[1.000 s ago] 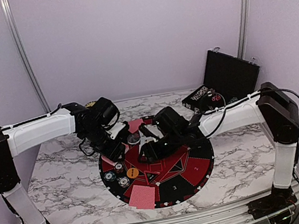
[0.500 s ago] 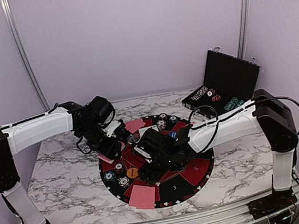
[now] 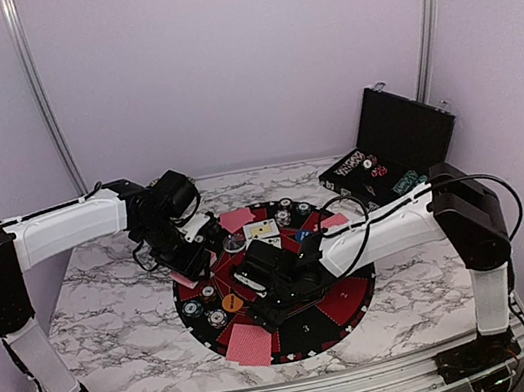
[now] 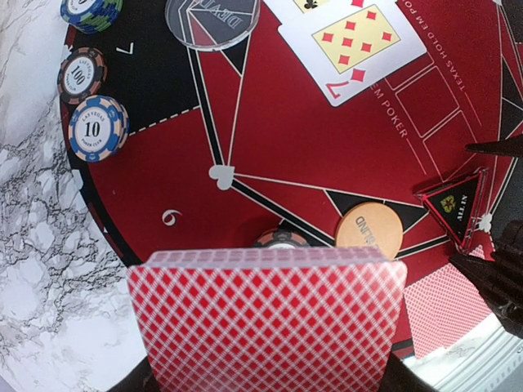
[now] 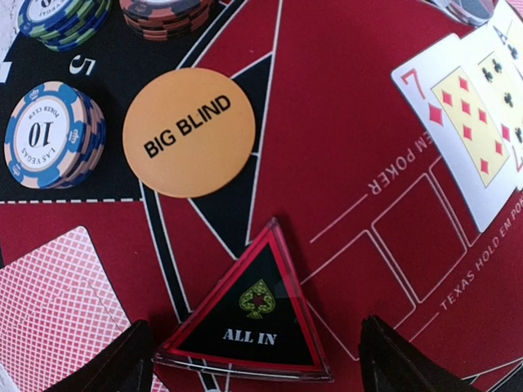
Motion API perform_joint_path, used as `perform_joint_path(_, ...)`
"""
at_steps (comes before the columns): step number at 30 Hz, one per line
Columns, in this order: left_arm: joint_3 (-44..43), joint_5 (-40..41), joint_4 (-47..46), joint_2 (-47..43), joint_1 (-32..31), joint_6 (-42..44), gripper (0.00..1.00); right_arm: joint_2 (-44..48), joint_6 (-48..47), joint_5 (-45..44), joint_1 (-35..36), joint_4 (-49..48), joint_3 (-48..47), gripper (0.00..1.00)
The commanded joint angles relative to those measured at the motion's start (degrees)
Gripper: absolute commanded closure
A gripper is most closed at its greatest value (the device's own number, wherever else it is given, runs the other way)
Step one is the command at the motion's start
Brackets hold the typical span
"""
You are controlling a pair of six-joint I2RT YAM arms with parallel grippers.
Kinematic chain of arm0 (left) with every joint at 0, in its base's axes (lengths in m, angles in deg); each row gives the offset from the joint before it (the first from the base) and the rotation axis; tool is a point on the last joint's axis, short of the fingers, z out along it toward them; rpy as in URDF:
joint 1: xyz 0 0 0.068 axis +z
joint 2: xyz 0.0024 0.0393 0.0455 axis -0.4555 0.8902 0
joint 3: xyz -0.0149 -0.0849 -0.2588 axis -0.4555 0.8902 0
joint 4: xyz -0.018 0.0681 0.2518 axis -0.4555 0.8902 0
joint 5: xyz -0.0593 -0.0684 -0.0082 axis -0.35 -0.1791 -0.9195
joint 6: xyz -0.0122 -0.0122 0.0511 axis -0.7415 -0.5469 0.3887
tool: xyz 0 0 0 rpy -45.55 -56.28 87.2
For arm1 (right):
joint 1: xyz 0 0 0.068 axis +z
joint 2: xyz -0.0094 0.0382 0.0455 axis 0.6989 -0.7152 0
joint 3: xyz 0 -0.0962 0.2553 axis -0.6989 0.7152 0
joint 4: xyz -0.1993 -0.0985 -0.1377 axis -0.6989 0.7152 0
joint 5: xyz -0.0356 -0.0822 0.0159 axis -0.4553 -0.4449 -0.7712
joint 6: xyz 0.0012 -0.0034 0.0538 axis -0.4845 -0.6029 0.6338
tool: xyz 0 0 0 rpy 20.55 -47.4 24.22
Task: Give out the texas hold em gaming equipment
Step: Move the all-in button to the small blind area.
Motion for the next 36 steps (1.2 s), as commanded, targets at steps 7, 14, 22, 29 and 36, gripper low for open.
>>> perform_joint_path(7, 0.66, -0.5, 0.87, -2.15, 0.44, 0.26, 0.76, -1.1, -1.18, -4.25, 1.76, 1.49, -1.6, 0.2)
perform_joint_path(14, 0.71, -0.46, 0.86, -2.09, 0.44, 0.15, 0.76, -0.98, -0.74, -3.08, 1.78, 1.15, -0.93, 0.19)
perform_joint_path(22, 0.85, -0.52, 0.88, -2.24, 0.53, 0.06, 0.76, -0.51, 0.2, -1.09, 1.61, 0.11, 0.43, 0.22)
perform_joint_path(29, 0.64, -0.54, 0.88, -2.05, 0.53, 0.15, 0.76, 0.08, 0.89, -0.96, 0.48, -0.23, 1.33, 0.31)
perform_joint_path(36, 0.66, -0.37, 0.82, -2.09, 0.57, 0.15, 0.76, 1.75, 1.11, -1.29, -0.77, -0.41, 0.7, 0.42)
